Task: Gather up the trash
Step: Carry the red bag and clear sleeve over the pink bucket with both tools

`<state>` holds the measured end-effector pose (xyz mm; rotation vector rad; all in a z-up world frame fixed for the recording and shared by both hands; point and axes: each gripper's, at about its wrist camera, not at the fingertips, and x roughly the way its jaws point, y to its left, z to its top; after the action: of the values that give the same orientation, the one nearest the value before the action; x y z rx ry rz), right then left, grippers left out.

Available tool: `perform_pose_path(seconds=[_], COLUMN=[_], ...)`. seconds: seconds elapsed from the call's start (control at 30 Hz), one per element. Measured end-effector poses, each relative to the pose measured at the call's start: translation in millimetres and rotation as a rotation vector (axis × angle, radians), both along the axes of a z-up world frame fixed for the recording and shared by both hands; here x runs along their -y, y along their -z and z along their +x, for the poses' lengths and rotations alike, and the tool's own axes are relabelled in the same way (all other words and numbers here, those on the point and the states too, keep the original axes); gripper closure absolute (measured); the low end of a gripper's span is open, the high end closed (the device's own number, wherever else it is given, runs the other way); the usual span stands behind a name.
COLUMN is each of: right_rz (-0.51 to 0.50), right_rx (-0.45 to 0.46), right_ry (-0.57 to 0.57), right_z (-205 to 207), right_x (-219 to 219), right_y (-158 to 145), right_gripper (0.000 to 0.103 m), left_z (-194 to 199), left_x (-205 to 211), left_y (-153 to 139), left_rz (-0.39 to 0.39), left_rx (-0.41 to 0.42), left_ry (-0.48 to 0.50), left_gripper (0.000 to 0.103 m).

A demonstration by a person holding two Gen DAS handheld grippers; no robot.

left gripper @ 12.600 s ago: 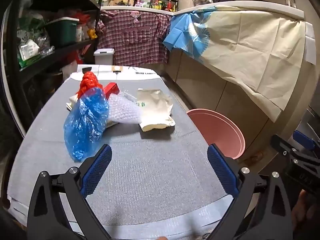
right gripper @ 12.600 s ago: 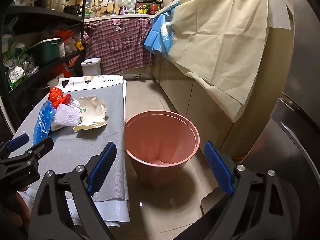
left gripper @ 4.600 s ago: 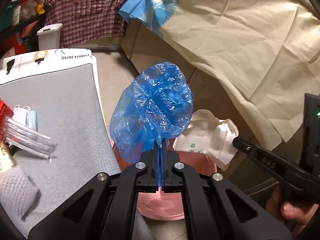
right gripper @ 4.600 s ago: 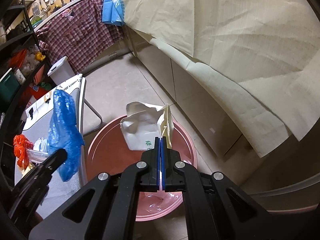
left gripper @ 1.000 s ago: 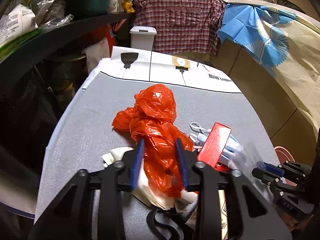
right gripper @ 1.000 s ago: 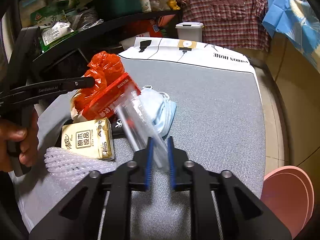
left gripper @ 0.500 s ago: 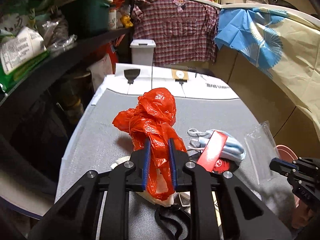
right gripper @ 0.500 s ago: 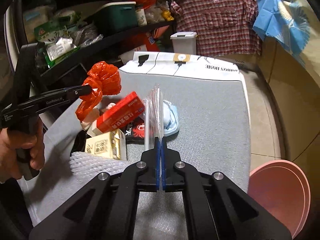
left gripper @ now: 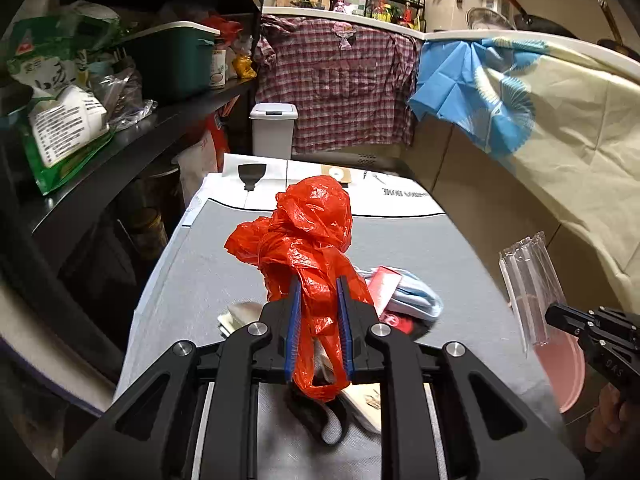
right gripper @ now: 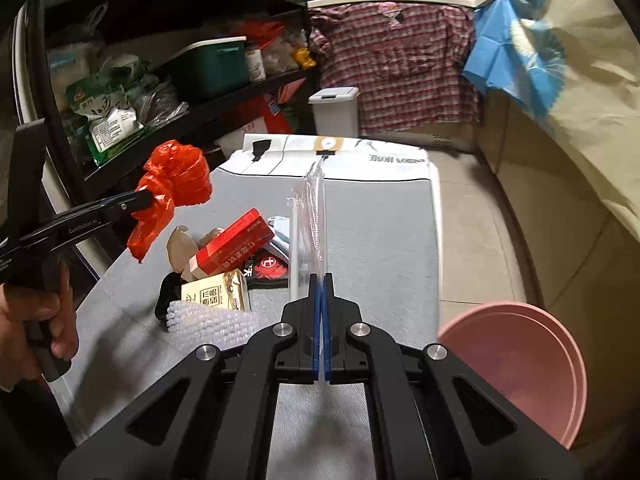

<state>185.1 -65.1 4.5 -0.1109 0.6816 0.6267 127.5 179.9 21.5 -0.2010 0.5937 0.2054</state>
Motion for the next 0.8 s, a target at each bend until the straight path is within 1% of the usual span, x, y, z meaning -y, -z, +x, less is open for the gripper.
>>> perform_pose_path(seconds=[0.2, 0.3, 0.37, 0.43, 0.57, 0.67, 0.8], right_rz=[0.000, -0.001, -0.020, -0.026, -0.043, -0.059, -0.068], right_rx=[0.037, 0.051, 0.066, 0.071, 0.085, 0.099, 0.107], right_ry=[0.069, 0.107, 0.137, 0.161, 0.231, 0.283, 0.354], right_z=[-16, -25, -32, -37, -45, -52, -58], right_x=[30, 47, 60, 72, 104, 125, 150], right_y=[-22, -31, -36, -40, -45, -46, -42], right_gripper=[0.102, 0.102, 0.102, 0.102, 0.102, 0.102, 0.102], left_z=[-20, -28, -34, -37, -40, -41, -41], left_x=[23, 37, 49, 58, 75, 90, 104], left_y=[1, 0, 1, 2, 4, 4, 6], left_rz=[0.000, 0.017, 0.035, 0.040, 0.023, 0.031, 0.021], left_rx=[0.009, 0.016, 0.015, 0.014, 0.013, 0.018, 0.017], left_ry=[0.002, 0.016, 0.031, 0.046, 0.071, 0.100, 0.127], left_gripper=[0.086, 0.086, 0.086, 0.086, 0.086, 0.086, 0.086])
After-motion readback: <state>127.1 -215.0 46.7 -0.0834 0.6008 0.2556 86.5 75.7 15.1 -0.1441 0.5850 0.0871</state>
